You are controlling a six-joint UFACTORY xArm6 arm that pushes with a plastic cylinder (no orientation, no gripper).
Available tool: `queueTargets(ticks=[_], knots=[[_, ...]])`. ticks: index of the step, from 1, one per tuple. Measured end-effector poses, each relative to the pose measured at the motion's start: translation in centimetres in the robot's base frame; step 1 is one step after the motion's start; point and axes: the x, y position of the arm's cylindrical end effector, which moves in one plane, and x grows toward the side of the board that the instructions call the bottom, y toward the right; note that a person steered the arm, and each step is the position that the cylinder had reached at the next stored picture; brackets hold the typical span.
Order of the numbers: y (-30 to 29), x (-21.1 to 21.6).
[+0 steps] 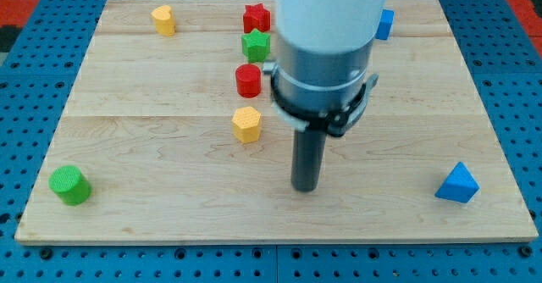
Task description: Move the green circle towards the center left of the board
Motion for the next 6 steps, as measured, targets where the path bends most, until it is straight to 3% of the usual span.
queueTargets(ticks=[1, 2, 3, 4, 6], knots=[[-5.4, 5.2], [-6.6, 5.2], [-16.9, 5.2], [-25.9, 4.4], [-27.7, -4.2]])
